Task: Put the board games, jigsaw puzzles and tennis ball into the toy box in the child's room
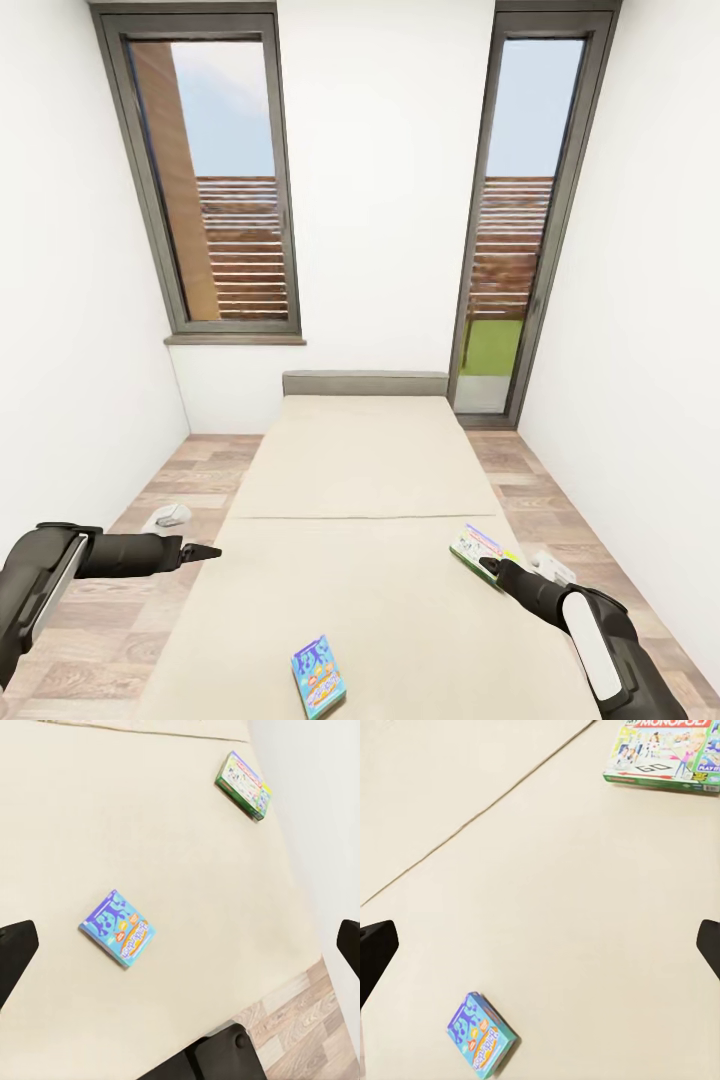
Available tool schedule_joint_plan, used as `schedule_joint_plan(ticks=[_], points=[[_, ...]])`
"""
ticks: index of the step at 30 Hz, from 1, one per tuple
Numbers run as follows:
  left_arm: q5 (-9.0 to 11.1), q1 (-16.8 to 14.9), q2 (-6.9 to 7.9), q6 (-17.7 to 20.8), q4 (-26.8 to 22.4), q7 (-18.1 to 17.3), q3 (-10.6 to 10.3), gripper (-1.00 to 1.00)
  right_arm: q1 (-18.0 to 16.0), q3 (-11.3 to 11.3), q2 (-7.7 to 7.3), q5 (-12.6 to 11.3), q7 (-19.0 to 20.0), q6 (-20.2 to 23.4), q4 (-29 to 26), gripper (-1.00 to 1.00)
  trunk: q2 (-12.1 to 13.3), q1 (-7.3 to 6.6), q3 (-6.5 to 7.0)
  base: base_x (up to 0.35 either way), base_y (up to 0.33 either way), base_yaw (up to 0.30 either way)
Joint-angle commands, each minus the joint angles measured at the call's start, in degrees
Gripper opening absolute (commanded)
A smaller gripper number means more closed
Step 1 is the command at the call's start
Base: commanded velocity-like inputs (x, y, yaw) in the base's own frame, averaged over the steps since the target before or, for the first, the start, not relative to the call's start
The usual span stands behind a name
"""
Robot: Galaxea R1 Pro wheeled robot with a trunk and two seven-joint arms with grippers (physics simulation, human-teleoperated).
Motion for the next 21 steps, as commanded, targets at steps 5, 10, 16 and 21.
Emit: schedule_joint_plan(ticks=[5,10,16,21], points=[[0.0,0.0,-0.01,0.5,0.0,-0.2,0.1,1.00,0.0,-0.1,0.00,-0.1,0.1,0.3,0.0,1.00,0.0,0.02,-0.03,0.007,0.000,0.000],[0.0,0.0,-0.01,0.5,0.0,-0.2,0.1,1.00,0.0,-0.1,0.01,-0.1,0.0,0.3,0.0,1.00,0.0,0.02,-0.03,0.002,0.000,0.000],[0.0,0.0,-0.01,0.5,0.0,-0.1,0.1,1.00,0.0,-0.1,0.00,-0.1,0.0,0.3,0.0,1.00,0.0,0.02,-0.03,0.016,0.000,0.000],[0.0,0.0,-0.09,0.5,0.0,-0.1,0.0,1.00,0.0,-0.1,0.00,-0.1,0.0,0.3,0.0,1.00,0.0,0.02,-0.03,0.079,0.012,0.000]])
